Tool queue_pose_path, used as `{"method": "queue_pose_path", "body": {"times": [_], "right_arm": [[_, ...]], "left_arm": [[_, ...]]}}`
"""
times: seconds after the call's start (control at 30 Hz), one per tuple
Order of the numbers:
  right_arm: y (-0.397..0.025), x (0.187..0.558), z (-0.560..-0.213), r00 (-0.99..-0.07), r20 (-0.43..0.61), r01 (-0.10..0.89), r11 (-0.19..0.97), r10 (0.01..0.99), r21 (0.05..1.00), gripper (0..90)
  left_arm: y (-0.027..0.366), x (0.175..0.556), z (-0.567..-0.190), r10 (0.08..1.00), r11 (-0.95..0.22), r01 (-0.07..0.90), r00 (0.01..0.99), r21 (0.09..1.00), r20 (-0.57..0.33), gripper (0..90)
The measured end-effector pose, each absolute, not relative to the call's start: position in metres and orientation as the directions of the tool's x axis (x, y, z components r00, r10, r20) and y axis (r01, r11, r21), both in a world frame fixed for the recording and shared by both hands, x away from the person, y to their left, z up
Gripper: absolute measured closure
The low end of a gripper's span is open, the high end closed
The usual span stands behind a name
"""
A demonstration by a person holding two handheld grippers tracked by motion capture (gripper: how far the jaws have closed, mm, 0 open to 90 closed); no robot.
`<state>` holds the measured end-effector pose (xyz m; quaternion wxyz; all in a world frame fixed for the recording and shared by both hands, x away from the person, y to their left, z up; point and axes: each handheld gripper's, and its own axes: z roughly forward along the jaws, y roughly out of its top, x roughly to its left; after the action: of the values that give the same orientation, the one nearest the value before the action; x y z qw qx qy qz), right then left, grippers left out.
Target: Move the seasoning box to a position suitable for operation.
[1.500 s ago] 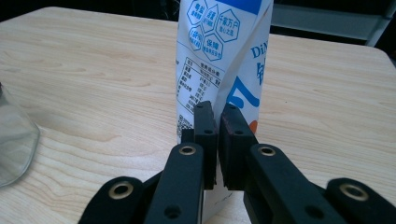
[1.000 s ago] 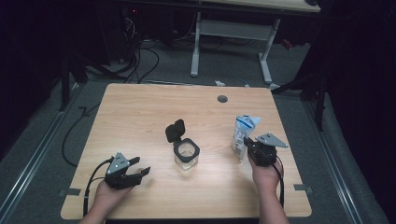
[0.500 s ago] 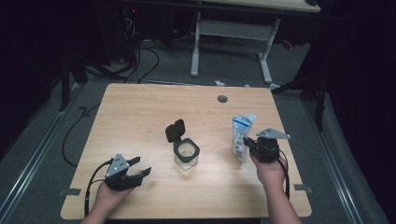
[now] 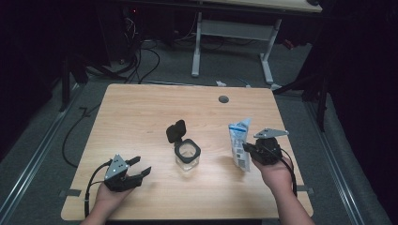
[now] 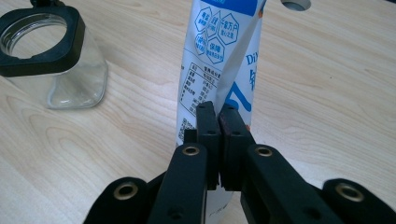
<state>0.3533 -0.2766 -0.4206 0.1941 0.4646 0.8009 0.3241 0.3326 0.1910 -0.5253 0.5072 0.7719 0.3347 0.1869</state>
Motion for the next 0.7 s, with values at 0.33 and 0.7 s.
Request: {"method": "queue_pose_path", "body": {"times": [0.33,0.7], "right_arm": [[-0.272,0.351,-0.412,-0.519,-0.019,0.651,0.410,0.854,0.639,89.0],[-0.266,0.350,-0.402,-0.557,-0.050,0.682,0.491,0.829,0.542,89.1]], "left_arm": [[0.191,0.332,-0.526,0.705,-0.263,0.319,0.708,0.911,-0.044,38.1],[0.190,0.330,-0.526,0.700,-0.269,0.314,0.713,0.910,-0.039,38.2]]}}
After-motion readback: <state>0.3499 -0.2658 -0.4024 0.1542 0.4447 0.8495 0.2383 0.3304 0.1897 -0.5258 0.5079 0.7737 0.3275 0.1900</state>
